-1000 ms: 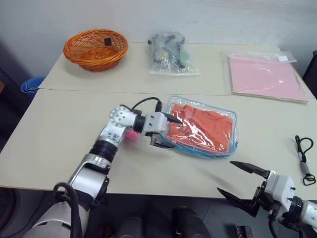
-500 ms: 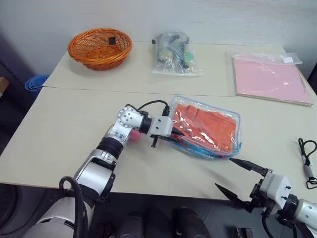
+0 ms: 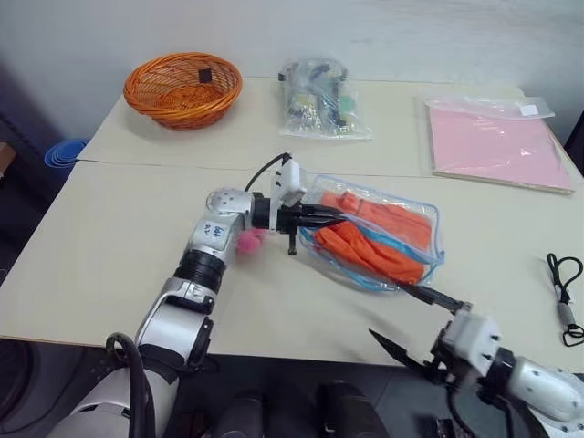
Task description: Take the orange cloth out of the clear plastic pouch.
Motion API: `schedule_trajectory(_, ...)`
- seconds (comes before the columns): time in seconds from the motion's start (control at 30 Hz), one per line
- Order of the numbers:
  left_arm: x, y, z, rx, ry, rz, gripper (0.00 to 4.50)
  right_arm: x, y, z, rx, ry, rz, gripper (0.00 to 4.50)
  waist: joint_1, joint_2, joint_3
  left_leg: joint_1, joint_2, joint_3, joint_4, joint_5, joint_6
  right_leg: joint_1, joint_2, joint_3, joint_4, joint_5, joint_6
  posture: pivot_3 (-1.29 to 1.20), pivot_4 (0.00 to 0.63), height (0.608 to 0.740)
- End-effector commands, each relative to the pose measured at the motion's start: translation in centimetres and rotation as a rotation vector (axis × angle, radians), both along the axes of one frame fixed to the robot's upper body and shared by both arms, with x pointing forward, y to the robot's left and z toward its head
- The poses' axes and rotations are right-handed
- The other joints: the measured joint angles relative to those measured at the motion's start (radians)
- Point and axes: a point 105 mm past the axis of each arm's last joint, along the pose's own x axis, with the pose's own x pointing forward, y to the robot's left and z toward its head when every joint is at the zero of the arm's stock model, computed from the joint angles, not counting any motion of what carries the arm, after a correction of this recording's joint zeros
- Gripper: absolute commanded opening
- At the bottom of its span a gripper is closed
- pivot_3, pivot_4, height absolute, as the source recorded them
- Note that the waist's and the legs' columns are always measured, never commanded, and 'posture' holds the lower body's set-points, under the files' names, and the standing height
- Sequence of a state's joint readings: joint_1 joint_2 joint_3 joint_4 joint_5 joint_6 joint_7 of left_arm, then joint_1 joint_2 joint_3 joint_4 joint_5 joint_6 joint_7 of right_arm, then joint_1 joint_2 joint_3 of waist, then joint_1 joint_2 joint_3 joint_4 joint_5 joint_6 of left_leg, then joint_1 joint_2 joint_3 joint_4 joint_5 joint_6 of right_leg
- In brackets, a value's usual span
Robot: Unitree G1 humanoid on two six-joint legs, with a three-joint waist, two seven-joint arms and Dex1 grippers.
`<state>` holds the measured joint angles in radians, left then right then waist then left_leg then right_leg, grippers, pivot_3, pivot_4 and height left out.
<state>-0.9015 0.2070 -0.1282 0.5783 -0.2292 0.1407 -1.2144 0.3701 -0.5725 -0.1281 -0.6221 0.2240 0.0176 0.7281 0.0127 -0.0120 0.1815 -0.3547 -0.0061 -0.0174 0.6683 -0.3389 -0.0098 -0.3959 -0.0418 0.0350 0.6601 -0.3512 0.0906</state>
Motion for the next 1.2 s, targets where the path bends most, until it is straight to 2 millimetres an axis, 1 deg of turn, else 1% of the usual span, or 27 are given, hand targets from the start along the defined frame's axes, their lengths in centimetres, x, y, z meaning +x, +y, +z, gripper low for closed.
schedule_trajectory(0.03, -0.4, -0.2, 1.1, -0.007, -0.043, -0.008, 0.02, 1.0, 0.4, 0.6, -0.018, -0.043, -0.044, 4.50, 0.001, 0.000, 0.000, 0.000, 0.000, 0.000, 0.000, 0.000, 0.000, 0.000, 0.000, 0.000, 0.000, 0.000, 0.000, 0.00, 0.150, 0.740)
schedule_trajectory(0.2, -0.4, -0.4, 1.1, -0.010, -0.007, 0.013, 0.02, 4.0, 0.3, 0.8, -0.080, -0.098, -0.134, 4.50, 0.001, 0.000, 0.000, 0.000, 0.000, 0.000, 0.001, 0.000, 0.000, 0.000, 0.000, 0.000, 0.000, 0.000, 0.000, 0.00, 0.150, 0.740)
schedule_trajectory(0.27, -0.6, -0.7, 0.9, -0.009, 0.002, 0.012, 0.02, 5.2, 0.6, 0.2, -0.118, -0.095, -0.164, 4.50, 0.001, 0.000, 0.000, 0.000, 0.000, 0.000, 0.000, 0.000, 0.000, -0.001, 0.000, 0.000, 0.000, 0.000, 0.000, 0.00, 0.150, 0.740)
schedule_trajectory(0.33, -0.8, -0.8, 0.8, -0.010, 0.015, 0.018, 0.02, 6.0, 1.0, -0.3, -0.138, -0.082, -0.175, 4.50, 0.000, 0.000, 0.000, -0.001, 0.000, 0.000, 0.000, 0.000, 0.000, -0.001, 0.000, 0.000, 0.000, 0.000, 0.000, 0.00, 0.150, 0.740)
schedule_trajectory(0.4, -0.8, -1.0, 0.7, -0.009, 0.026, 0.029, 0.02, 6.4, 1.6, -0.5, -0.121, -0.058, -0.183, 4.50, 0.000, 0.000, 0.000, -0.001, 0.000, 0.000, 0.000, 0.000, 0.000, -0.002, 0.000, 0.000, 0.000, 0.000, 0.000, 0.00, 0.150, 0.740)
schedule_trajectory(0.5, -0.9, -1.0, 0.8, -0.011, 0.022, 0.034, 0.02, 6.4, 2.3, -0.7, -0.111, -0.033, -0.173, 4.50, 0.000, 0.000, 0.000, -0.002, 0.000, 0.000, 0.000, 0.000, 0.000, -0.002, 0.000, 0.000, 0.000, 0.000, 0.000, 0.00, 0.150, 0.740)
schedule_trajectory(0.53, -0.9, -1.0, 0.8, -0.016, 0.027, 0.038, 0.02, 6.4, 2.4, -0.8, -0.116, -0.025, -0.174, 4.50, 0.000, 0.000, 0.000, -0.002, 0.000, 0.000, 0.000, 0.000, 0.000, -0.002, 0.000, 0.000, 0.000, 0.000, 0.000, 0.00, 0.150, 0.740)
schedule_trajectory(0.6, -1.0, -1.0, 0.8, -0.016, 0.028, 0.036, 0.02, 7.3, 1.8, -0.6, -0.126, -0.048, -0.224, 4.50, 0.000, 0.000, 0.000, -0.002, -0.001, 0.000, 0.000, 0.000, 0.000, -0.002, 0.000, 0.000, 0.000, 0.000, 0.000, 0.00, 0.150, 0.740)
schedule_trajectory(0.67, -1.3, -1.0, 0.6, -0.011, 0.026, 0.027, 0.02, 8.2, 1.2, 0.2, -0.113, -0.081, -0.266, 4.50, -0.002, 0.000, 0.000, -0.002, -0.001, 0.000, 0.001, 0.000, 0.000, -0.002, 0.000, 0.000, 0.000, 0.000, 0.000, 0.00, 0.150, 0.740)
schedule_trajectory(0.77, -1.5, -0.9, 0.4, -0.004, 0.026, 0.023, 0.02, 8.4, 1.3, 0.9, -0.083, -0.083, -0.251, 4.50, -0.005, 0.000, 0.000, -0.002, 0.000, 0.000, 0.001, 0.000, -0.001, -0.002, 0.000, 0.000, 0.001, 0.000, 0.000, 0.00, 0.150, 0.740)
schedule_trajectory(0.8, -1.6, -0.9, 0.3, 0.000, 0.024, 0.022, 0.00, 8.3, 1.3, 1.0, -0.074, -0.073, -0.241, 4.13, -0.008, 0.000, 0.000, -0.002, 0.000, 0.000, 0.000, 0.001, -0.001, -0.003, 0.000, 0.000, 0.001, 0.000, 0.000, 0.00, 0.150, 0.740)
schedule_trajectory(0.83, -1.6, -0.8, 0.2, 0.004, 0.024, 0.024, 0.00, 8.2, 1.3, 1.0, -0.075, -0.070, -0.238, 3.97, -0.010, 0.000, 0.000, -0.002, 0.000, 0.000, 0.000, 0.001, -0.001, -0.003, 0.000, 0.000, 0.001, 0.000, 0.000, 0.00, 0.150, 0.740)
schedule_trajectory(0.97, -1.7, -0.7, 0.0, 0.013, 0.020, 0.026, 0.00, 7.9, 1.0, 0.8, -0.081, -0.055, -0.236, 2.73, -0.013, 0.000, 0.000, -0.002, 0.000, 0.000, 0.000, 0.000, -0.001, -0.003, 0.000, 0.000, 0.000, 0.000, 0.000, 0.00, 0.150, 0.740)
schedule_trajectory(1.1, -1.7, -0.6, -0.1, 0.013, 0.018, 0.033, 0.00, 7.6, 0.5, 0.5, -0.088, -0.032, -0.233, 2.73, -0.013, 0.000, 0.000, -0.002, 0.000, 0.000, 0.000, 0.000, -0.001, -0.003, 0.000, 0.000, 0.001, 0.000, 0.000, 0.00, 0.150, 0.740)
schedule_trajectory(1.2, -1.9, -0.5, -0.3, 0.027, 0.008, 0.032, 0.00, 6.3, 1.5, 1.2, -0.016, -0.008, -0.118, 2.73, -0.014, 0.000, 0.000, -0.002, 0.000, 0.000, 0.000, 0.000, -0.001, -0.003, 0.000, 0.000, 0.000, 0.000, 0.000, 0.00, 0.150, 0.740)
